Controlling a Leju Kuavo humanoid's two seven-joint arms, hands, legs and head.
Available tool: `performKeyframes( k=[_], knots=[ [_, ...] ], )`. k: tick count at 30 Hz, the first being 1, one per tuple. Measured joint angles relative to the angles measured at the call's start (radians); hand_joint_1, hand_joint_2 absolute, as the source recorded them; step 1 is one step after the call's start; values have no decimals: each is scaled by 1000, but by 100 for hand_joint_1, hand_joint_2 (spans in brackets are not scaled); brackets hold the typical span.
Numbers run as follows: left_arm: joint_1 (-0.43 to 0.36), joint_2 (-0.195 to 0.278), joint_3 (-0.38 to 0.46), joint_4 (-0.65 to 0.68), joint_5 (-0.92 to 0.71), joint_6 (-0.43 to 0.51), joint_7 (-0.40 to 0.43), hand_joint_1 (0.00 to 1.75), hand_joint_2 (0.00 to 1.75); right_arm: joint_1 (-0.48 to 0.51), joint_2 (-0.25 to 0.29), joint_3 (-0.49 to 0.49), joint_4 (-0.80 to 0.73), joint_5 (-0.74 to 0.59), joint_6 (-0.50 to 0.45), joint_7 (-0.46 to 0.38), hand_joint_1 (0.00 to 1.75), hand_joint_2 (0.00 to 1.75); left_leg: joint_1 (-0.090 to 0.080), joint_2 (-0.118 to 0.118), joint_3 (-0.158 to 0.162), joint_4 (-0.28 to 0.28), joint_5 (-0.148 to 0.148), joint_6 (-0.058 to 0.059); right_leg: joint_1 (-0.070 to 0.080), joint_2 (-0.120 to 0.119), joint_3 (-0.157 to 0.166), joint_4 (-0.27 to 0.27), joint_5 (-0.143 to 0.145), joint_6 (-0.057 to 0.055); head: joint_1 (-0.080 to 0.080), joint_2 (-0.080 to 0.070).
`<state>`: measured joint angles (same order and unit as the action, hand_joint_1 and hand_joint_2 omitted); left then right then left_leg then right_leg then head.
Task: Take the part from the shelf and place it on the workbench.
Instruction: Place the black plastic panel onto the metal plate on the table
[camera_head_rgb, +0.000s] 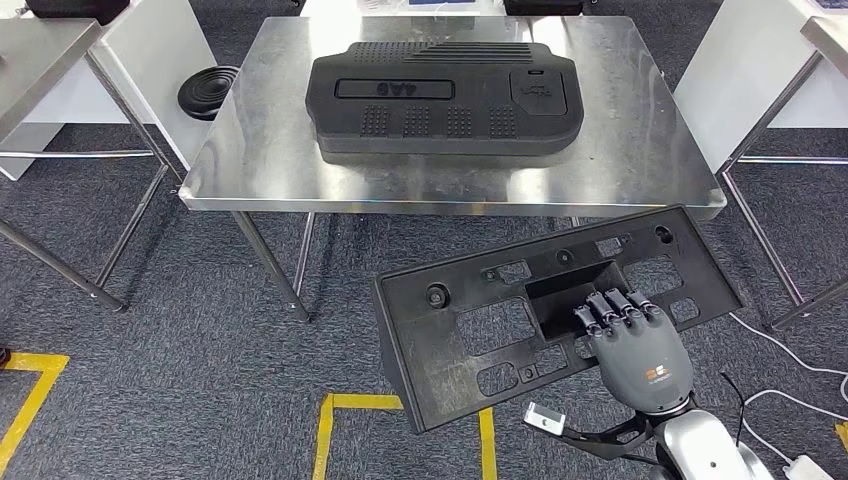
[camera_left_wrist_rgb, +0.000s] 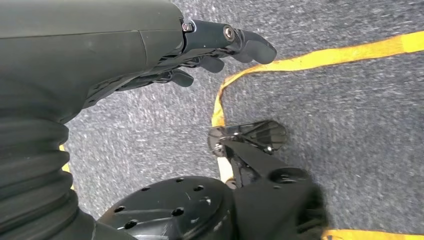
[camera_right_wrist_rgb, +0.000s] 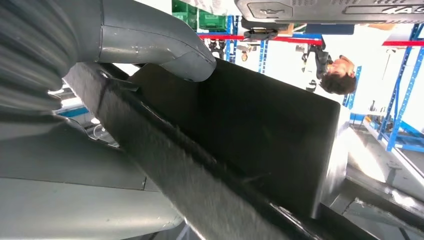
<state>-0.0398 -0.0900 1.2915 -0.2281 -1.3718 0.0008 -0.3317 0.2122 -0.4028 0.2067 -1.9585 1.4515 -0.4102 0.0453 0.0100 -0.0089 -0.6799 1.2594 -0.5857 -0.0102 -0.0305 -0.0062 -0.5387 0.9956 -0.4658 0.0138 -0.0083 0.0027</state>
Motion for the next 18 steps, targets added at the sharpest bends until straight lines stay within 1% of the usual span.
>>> performKeyframes(
  k=[1, 2, 3, 4, 5, 6, 7, 9, 10, 11, 12, 13, 15, 16, 17, 18],
  knots=[
    [1, 0, 0, 0, 0, 0, -1, 0, 175, 3, 0, 0, 0, 1, -1, 1, 150, 175, 0, 1, -32, 44, -5, 0, 2, 0, 6, 0, -5, -2, 0, 0],
    [2, 0, 0, 0, 0, 0, -1, 0, 175, 5, 0, 0, 0, 3, -1, 2, 150, 175, 1, 1, -45, 49, 14, 2, 3, 0, 14, 0, -11, -3, 0, 0],
    [2, 0, 0, 0, 0, 0, -1, 0, 175, 8, 1, 0, 0, 6, -2, 3, 150, 175, 1, 1, -37, 13, 52, 6, 4, 1, 25, 0, -19, -1, 0, 0],
    [3, 0, 0, 0, 0, 0, -1, 0, 175, 9, 1, -1, 0, 10, -2, 4, 150, 175, 1, 3, -13, -53, 100, 10, 4, 2, 37, 0, -27, 2, -1, 0],
    [3, 0, 0, 0, 0, 0, -1, 0, 175, 10, 2, -1, 0, 15, -2, 6, 150, 175, -1, 4, 16, -120, 136, 14, 6, 2, 46, 0, -36, 6, 0, 0],
    [2, 0, 1, 0, 0, 0, -1, 0, 175, 10, 3, -1, 0, 19, -2, 8, 150, 175, -4, 6, 42, -174, 155, 18, 9, 2, 52, -1, -45, 11, 0, 0],
    [1, -1, 1, 0, 1, -1, -1, 0, 175, 11, 4, -1, 0, 22, -3, 10, 150, 175, -6, 7, 57, -206, 159, 21, 11, 1, 55, -4, -51, 17, 0, 0],
    [0, -1, 1, 0, 1, -1, -1, 0, 175, 14, 5, -2, 1, 25, -5, 14, 150, 175, -10, 5, 65, -224, 146, 29, 15, 0, 65, -7, -53, 31, 0, 0],
    [1, -1, 1, 0, 1, -1, -1, 0, 175, 16, 6, -3, 1, 26, -6, 15, 150, 175, -9, 3, 69, -228, 145, 35, 14, 0, 70, -8, -55, 36, 0, 0],
    [2, -2, 1, 0, 1, -1, -1, 0, 175, 17, 6, -4, 1, 27, -8, 16, 150, 175, -7, 1, 76, -233, 143, 41, 14, 0, 69, 5, -60, 40, 1, 0],
    [2, -2, 1, 0, 1, -1, -1, 0, 175, 18, 5, -5, 1, 27, -9, 16, 150, 175, -5, -1, 83, -236, 141, 47, 13, 1, 52, 34, -72, 41, 3, 0],
    [2, -3, 1, 0, 1, -1, -1, 0, 175, 18, 5, -7, 2, 27, -10, 17, 150, 175, -4, -3, 89, -239, 138, 52, 12, 2, 19, 88, -93, 38, 4, 0],
    [2, -3, 1, 0, 2, -1, -1, 0, 175, 20, 5, -11, 3, 30, -12, 20, 150, 175, -6, -6, 95, -240, 129, 59, 13, 3, -75, 231, -137, 35, 6, 0],
    [2, -3, 2, 0, 2, -1, -1, 0, 175, 23, 5, -13, 4, 35, -12, 22, 150, 175, -7, -8, 99, -240, 124, 60, 13, 3, -116, 281, -148, 37, 6, 0],
    [2, -3, 2, 0, 2, -1, -1, 0, 175, 25, 6, -14, 4, 41, -12, 26, 150, 175, -8, -10, 106, -240, 117, 60, 13, 3, -141, 295, -141, 44, 6, 0],
    [2, -4, 2, 0, 2, -1, 0, 0, 175, 27, 6, -15, 5, 48, -12, 30, 150, 175, -8, -12, 116, -240, 110, 59, 13, 3, -145, 268, -113, 54, 6, 0]
  ],
)
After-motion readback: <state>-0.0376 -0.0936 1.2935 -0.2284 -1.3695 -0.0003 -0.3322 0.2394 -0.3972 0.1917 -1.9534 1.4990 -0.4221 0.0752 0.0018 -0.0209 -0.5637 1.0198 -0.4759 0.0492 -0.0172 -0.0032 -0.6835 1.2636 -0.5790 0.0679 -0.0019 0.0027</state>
